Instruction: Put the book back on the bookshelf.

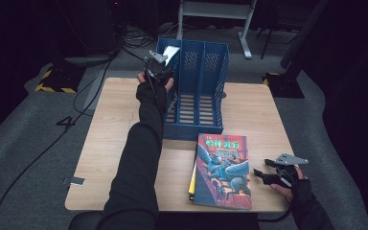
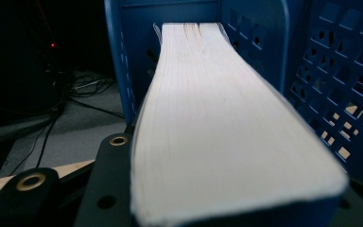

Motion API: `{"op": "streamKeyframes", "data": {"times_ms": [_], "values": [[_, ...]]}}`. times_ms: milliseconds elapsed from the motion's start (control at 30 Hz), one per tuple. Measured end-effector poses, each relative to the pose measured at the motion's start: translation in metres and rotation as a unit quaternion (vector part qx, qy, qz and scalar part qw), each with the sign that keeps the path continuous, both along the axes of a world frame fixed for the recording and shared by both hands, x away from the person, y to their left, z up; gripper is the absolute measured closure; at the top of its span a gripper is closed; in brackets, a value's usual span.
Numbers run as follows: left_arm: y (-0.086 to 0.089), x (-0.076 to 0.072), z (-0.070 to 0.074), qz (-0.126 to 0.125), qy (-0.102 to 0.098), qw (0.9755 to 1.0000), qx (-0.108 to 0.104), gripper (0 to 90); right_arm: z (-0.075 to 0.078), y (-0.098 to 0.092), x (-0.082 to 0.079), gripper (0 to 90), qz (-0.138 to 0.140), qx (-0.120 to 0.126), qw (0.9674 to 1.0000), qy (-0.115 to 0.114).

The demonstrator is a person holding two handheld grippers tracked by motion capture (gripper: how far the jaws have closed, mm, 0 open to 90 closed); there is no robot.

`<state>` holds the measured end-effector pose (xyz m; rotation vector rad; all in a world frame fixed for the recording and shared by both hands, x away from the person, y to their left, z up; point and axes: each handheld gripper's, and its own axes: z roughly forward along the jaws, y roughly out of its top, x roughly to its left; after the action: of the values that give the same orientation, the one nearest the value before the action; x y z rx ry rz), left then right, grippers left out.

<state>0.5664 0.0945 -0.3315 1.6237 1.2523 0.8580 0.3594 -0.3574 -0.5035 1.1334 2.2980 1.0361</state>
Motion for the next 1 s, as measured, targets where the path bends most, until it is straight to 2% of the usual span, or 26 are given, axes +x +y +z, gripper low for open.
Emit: {"op": "streamKeyframes", "data": {"times_ms": [267,400,467,700,1000], "values": [[0.004,-0.005,0.001,0.000,0.008,1.0000,0.004,57.7,0.000,0.000,0.000,30.9,0.000,0.000,1.0000,0.000],[0.007,-0.008,0.001,0.001,0.014,0.9998,0.015,56.1,0.000,0.000,0.000,30.9,0.000,0.000,1.0000,0.000],[0.007,-0.009,0.001,0.000,0.013,0.9998,0.012,55.8,0.000,0.000,0.000,30.9,0.000,0.000,1.0000,0.000],[0.006,-0.017,0.001,-0.016,0.017,0.9996,0.015,52.9,0.000,0.000,0.000,30.8,-0.001,0.001,1.0000,0.001],[0.013,-0.035,0.008,-0.028,0.014,0.9993,0.018,42.4,0.000,0.000,0.000,30.7,0.000,0.000,1.0000,0.001]]}}
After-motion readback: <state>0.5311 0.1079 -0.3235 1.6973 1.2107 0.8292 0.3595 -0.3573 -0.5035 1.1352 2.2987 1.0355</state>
